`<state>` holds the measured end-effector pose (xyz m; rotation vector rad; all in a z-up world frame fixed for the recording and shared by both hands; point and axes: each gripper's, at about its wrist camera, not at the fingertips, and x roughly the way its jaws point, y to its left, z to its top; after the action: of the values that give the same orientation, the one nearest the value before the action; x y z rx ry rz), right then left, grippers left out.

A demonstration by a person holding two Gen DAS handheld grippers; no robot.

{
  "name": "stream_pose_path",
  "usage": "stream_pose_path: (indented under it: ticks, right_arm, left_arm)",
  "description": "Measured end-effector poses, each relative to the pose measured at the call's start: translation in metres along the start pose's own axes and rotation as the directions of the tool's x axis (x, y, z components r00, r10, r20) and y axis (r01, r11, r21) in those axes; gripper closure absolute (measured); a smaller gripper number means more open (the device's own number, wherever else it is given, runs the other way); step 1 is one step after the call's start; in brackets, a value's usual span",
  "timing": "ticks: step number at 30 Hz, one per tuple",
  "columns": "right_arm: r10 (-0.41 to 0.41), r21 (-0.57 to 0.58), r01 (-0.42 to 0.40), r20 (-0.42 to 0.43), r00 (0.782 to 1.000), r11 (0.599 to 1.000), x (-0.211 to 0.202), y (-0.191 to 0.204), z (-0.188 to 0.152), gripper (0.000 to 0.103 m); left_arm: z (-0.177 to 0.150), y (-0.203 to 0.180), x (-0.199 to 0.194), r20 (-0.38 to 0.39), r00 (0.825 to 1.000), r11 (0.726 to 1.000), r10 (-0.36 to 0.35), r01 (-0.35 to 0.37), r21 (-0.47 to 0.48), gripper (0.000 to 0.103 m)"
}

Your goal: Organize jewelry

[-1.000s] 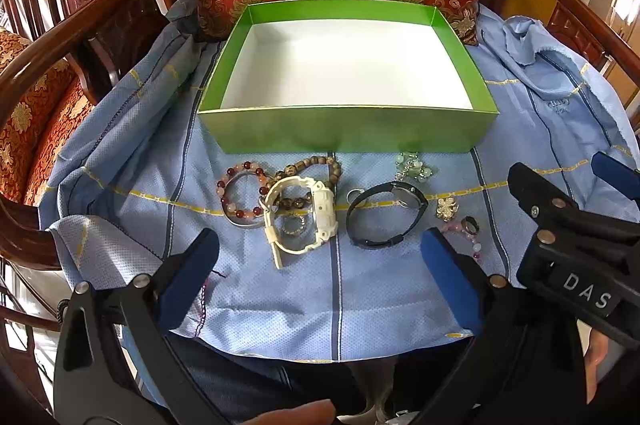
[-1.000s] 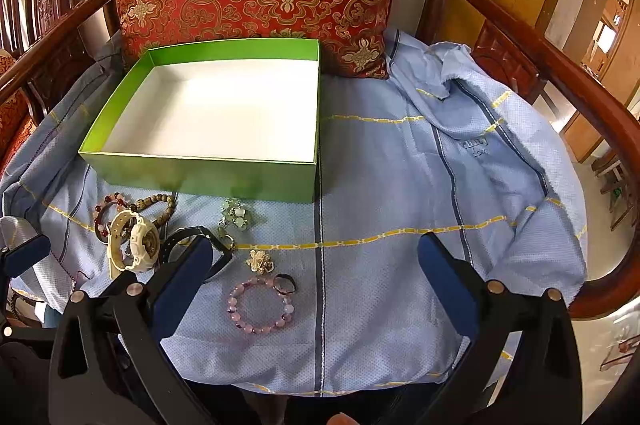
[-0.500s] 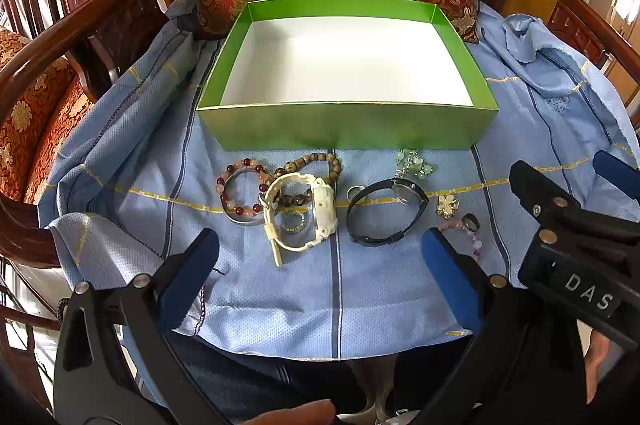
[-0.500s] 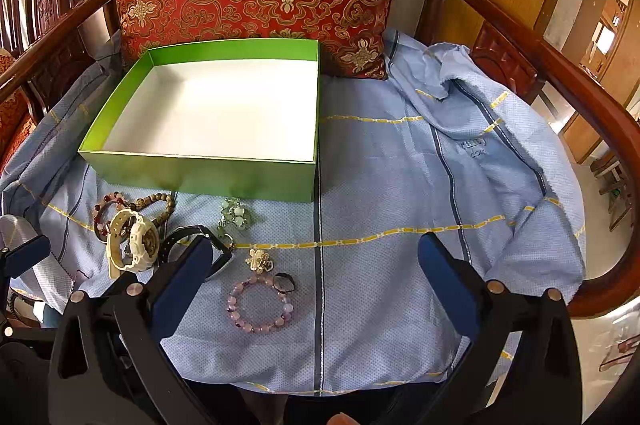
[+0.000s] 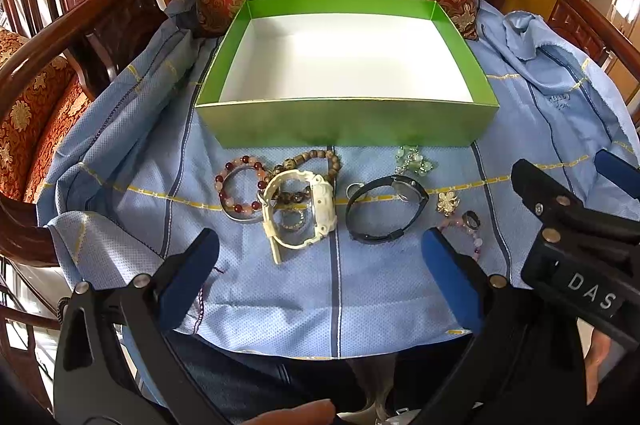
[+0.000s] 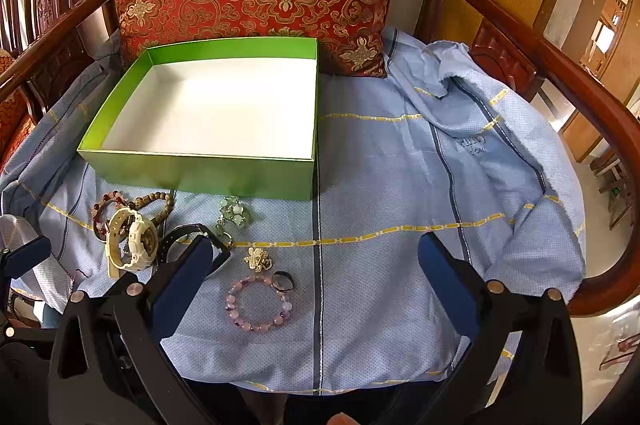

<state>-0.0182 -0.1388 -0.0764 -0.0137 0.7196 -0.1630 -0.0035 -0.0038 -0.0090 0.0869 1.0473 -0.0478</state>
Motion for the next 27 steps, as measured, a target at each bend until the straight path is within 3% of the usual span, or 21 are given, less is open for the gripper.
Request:
stream_pose_path:
  ticks: [27]
  right_arm:
    - [0.002, -0.002, -0.002, -0.010, 1.000, 1.000, 0.0055, 0.0002, -0.0034, 0.002]
  left_arm:
    - [-0.0003, 0.0004, 0.0068, -0.021, 1.000, 1.000, 0.002, -0.002, 0.003, 0.004]
